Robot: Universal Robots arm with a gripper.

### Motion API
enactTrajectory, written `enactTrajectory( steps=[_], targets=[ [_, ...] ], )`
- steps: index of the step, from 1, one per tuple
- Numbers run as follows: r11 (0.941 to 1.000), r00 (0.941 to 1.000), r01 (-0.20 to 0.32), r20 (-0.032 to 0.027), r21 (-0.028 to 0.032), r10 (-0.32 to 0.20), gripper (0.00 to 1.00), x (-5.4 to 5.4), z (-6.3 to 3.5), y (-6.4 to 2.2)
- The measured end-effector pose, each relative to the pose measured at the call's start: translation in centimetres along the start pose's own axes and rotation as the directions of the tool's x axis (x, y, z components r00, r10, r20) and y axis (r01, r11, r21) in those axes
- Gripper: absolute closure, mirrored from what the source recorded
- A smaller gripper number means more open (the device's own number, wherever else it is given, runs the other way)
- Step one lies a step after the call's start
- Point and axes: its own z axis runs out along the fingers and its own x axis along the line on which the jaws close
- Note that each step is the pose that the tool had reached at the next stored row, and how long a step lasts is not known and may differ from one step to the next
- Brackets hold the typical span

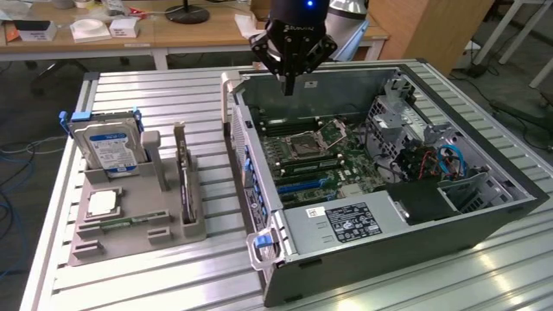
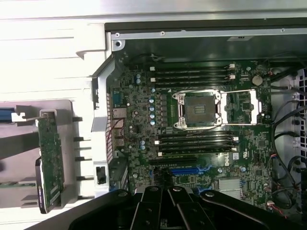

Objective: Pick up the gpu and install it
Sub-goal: 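Reach for the gpu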

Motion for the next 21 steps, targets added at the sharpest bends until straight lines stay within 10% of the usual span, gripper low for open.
enactTrajectory(
  steps=[21],
  targets=[
    [1.0, 1.0, 0.0, 0.0, 0.0, 0.0, 0.9, 1.7, -0.04, -0.13]
  ],
)
